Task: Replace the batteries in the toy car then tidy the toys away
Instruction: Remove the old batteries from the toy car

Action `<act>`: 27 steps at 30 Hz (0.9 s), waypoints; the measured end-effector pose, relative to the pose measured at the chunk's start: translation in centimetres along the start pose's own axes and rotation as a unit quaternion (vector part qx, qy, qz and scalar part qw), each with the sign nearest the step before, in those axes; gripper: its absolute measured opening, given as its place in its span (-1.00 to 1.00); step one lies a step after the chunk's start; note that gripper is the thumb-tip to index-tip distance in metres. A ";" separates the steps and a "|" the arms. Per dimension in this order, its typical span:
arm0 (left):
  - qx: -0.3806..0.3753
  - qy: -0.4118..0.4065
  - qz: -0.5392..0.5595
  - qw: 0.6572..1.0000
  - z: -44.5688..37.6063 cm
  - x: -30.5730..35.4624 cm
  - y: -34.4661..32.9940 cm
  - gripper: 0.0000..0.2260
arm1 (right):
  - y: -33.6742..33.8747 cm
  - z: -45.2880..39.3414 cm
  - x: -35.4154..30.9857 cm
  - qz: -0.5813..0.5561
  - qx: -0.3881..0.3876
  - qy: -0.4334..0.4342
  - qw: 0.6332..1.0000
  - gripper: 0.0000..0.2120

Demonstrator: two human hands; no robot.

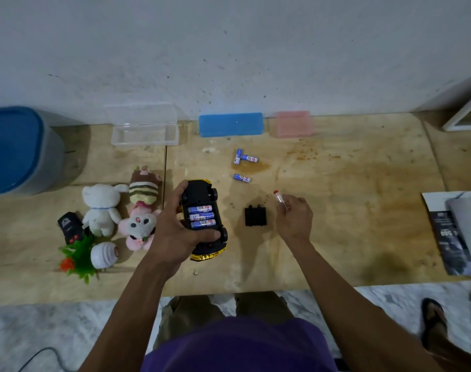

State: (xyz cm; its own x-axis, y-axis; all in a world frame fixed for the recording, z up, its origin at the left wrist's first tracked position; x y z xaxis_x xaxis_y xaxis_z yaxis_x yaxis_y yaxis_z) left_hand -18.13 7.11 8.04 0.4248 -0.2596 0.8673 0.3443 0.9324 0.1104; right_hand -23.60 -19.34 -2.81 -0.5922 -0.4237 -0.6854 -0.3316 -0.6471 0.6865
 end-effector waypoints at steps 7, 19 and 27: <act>0.004 0.009 0.006 1.000 0.7 0.1 -1.4 0.02 | 0.1 0.2 0.2 0.078 0.051 -0.024 0.995 -0.81; -0.002 0.002 0.026 1.000 1.9 1.1 -1.7 0.04 | 3.9 4.0 -7.8 -0.175 -0.029 0.075 0.981 -0.91; -0.021 -0.079 0.008 0.997 3.1 4.2 -1.9 0.02 | 4.7 10.2 -15.4 -0.217 -0.180 0.025 0.959 -0.81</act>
State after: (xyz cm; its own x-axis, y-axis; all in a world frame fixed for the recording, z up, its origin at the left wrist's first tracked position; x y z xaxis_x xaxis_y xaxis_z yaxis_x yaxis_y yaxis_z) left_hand -19.64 5.03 12.95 0.2941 -0.1979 0.9351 0.3740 0.9242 0.0780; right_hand -23.52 -9.40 13.50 -0.4166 -0.0895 -0.9047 -0.2574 -0.9428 0.2118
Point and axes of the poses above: each hand's wrist, its own z-axis away from the middle knuckle, its own y-axis out of the back of the hand, x = y × z, the point moved 5 cm from there along -z, towards the middle knuckle, and after that the axes turned 7 degrees about -z, right-handed, at the moved point
